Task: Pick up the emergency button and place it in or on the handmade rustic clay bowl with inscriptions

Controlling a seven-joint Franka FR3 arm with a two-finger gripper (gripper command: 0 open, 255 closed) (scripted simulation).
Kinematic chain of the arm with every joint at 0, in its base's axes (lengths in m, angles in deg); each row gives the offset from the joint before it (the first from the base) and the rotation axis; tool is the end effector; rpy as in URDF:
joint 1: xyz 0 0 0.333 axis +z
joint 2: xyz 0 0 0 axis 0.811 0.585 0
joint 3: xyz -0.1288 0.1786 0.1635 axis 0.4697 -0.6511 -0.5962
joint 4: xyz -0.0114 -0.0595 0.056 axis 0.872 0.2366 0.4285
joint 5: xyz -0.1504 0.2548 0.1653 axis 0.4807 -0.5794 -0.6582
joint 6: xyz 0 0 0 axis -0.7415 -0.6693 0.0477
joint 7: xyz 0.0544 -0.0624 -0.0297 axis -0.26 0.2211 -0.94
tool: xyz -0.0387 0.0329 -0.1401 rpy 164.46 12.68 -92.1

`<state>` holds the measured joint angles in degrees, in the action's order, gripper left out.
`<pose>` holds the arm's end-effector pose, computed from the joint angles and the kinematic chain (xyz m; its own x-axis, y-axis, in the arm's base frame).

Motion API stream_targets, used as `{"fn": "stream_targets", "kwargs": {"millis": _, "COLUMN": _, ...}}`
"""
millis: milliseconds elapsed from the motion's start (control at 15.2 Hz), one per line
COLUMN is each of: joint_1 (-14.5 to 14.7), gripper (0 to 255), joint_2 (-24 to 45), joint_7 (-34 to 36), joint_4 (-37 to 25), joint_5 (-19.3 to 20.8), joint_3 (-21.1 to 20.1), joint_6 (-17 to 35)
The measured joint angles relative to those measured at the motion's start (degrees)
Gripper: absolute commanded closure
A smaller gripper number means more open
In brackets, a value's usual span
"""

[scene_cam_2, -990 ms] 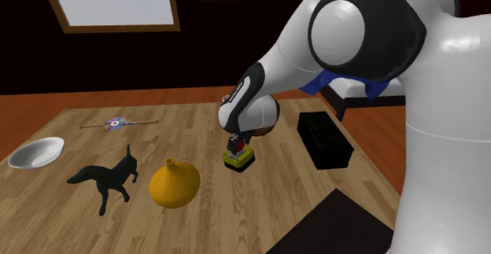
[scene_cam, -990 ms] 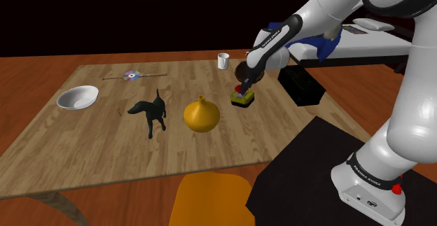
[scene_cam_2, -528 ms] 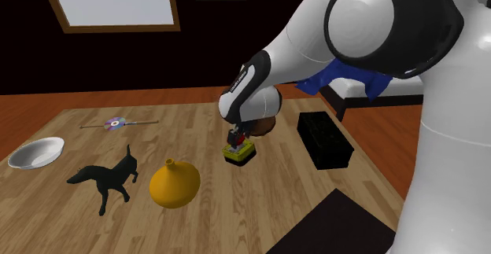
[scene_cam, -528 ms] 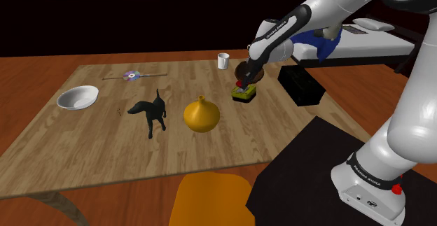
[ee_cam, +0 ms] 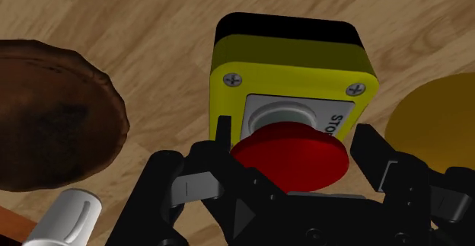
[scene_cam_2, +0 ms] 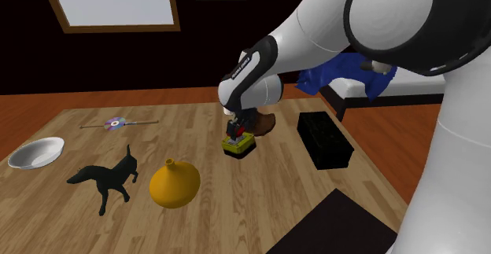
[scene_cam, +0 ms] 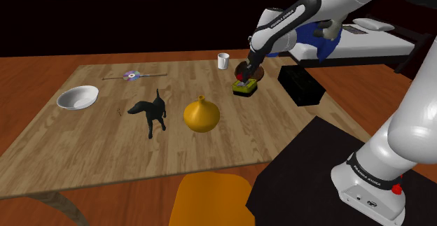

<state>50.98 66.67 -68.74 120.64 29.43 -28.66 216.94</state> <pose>0.5264 -0.0627 0.2521 0.9599 0.2194 0.1748 0.2243 -0.9745 -0.0086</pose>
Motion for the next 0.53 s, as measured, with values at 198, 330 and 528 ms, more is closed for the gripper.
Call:
{"fn": "stream_targets", "kwargs": {"millis": 198, "joint_1": 0.14, "gripper": 255, "joint_2": -1.35, "joint_7": 0.58, "joint_4": -0.81, "joint_5": 0.57, "joint_3": 0.20, "joint_6": -2.14}}
{"fn": "stream_targets", "kwargs": {"millis": 330, "joint_1": 0.23, "gripper": 255, "joint_2": -2.75, "joint_7": 0.98, "joint_4": -1.00, "joint_5": 0.99, "joint_3": 0.33, "joint_6": -3.71}}
{"fn": "stream_targets", "kwargs": {"millis": 528, "joint_1": 0.25, "gripper": 255, "joint_2": -4.15, "joint_7": 1.29, "joint_4": -1.24, "joint_5": 1.38, "joint_3": 0.47, "joint_6": -5.35}}
